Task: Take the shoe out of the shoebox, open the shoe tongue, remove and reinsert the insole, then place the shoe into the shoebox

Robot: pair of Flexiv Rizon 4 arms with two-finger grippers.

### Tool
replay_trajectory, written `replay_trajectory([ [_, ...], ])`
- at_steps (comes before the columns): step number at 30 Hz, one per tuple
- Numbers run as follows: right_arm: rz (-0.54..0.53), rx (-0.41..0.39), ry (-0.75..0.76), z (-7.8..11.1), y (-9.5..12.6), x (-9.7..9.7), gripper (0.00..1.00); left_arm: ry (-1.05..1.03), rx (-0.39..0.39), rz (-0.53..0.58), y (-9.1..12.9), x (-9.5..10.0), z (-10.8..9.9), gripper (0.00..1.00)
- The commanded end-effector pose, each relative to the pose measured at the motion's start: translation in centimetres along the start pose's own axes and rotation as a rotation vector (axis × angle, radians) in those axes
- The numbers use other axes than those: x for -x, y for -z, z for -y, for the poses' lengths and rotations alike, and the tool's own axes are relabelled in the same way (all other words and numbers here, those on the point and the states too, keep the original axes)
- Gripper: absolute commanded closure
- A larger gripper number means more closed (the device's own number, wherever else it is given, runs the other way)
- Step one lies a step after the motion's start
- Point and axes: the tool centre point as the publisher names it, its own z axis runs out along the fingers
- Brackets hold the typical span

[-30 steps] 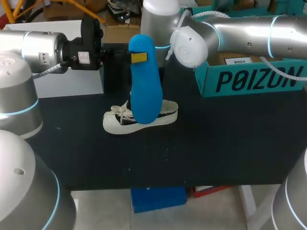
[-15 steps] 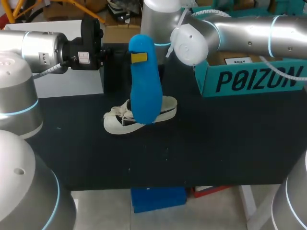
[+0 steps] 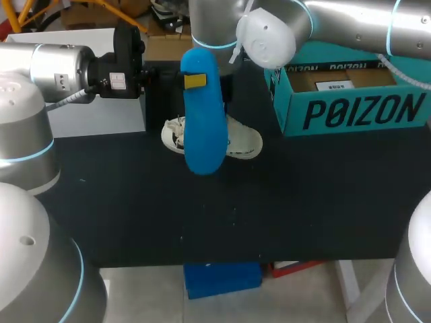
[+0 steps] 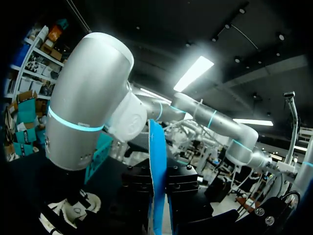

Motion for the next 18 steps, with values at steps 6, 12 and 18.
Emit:
replay_trajectory([
  [6, 0.042, -0.042, -0.348, 0.9, 3.3, -1.3, 1.00, 0.000, 0.001, 0.005, -0.1, -0.1, 0.0, 1.00],
  [12, 0.045, -0.018, -0.615, 1.7, 3.5, -2.3, 1.00, 0.000, 0.001, 0.005, -0.1, -0.1, 0.0, 1.00],
  [18, 0.040, 0.033, -0.855, 2.1, 3.1, -3.3, 1.00, 0.000, 0.001, 0.005, -0.1, -0.1, 0.0, 1.00],
])
